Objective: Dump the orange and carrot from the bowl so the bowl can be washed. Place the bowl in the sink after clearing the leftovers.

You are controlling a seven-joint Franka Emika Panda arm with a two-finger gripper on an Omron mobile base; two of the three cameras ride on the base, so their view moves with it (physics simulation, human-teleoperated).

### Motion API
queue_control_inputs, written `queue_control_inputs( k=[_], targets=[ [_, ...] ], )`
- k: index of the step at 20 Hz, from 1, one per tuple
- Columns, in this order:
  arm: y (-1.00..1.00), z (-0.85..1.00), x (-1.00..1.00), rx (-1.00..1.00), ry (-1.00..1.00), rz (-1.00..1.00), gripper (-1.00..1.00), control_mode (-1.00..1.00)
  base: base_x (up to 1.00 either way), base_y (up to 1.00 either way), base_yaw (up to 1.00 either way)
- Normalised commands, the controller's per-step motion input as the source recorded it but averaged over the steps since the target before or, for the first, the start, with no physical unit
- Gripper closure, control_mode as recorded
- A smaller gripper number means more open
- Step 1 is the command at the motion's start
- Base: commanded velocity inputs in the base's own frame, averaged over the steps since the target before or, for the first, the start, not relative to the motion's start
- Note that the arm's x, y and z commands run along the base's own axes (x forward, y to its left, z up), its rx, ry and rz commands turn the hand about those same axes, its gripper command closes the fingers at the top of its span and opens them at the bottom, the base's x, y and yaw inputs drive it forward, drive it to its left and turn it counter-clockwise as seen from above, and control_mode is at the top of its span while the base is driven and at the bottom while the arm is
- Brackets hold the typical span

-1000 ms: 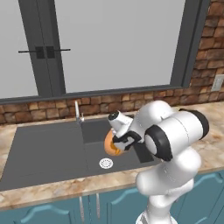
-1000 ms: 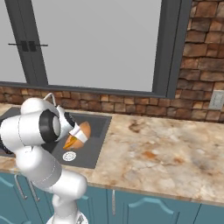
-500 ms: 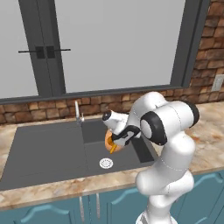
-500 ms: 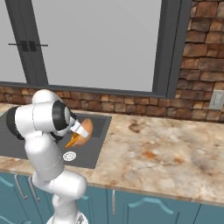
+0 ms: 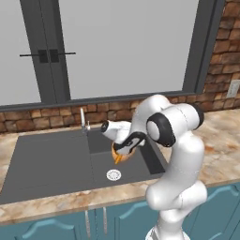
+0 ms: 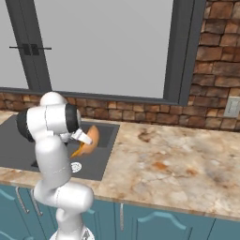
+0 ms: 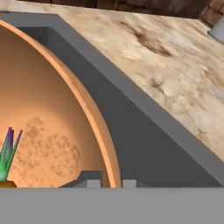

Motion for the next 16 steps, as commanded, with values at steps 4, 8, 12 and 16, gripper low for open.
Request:
queue_control_inputs(
  k=[4, 8, 12, 16],
  targets=[
    [0.40, -0.03, 0.13, -0.14, 0.00, 0.00, 1.00, -1.00, 0.00, 0.00, 0.00],
    [0.28, 0.00, 0.18, -0.09, 0.00, 0.00, 1.00, -1.00, 0.00, 0.00, 0.00],
    [0.27, -0.01, 0.39, -0.18, 0.00, -0.01, 1.00, -1.00, 0.00, 0.00, 0.00],
    [0.45, 0.00, 0.05, -0.16, 0.00, 0.00, 1.00, -1.00, 0.00, 0.00, 0.00]
  ],
)
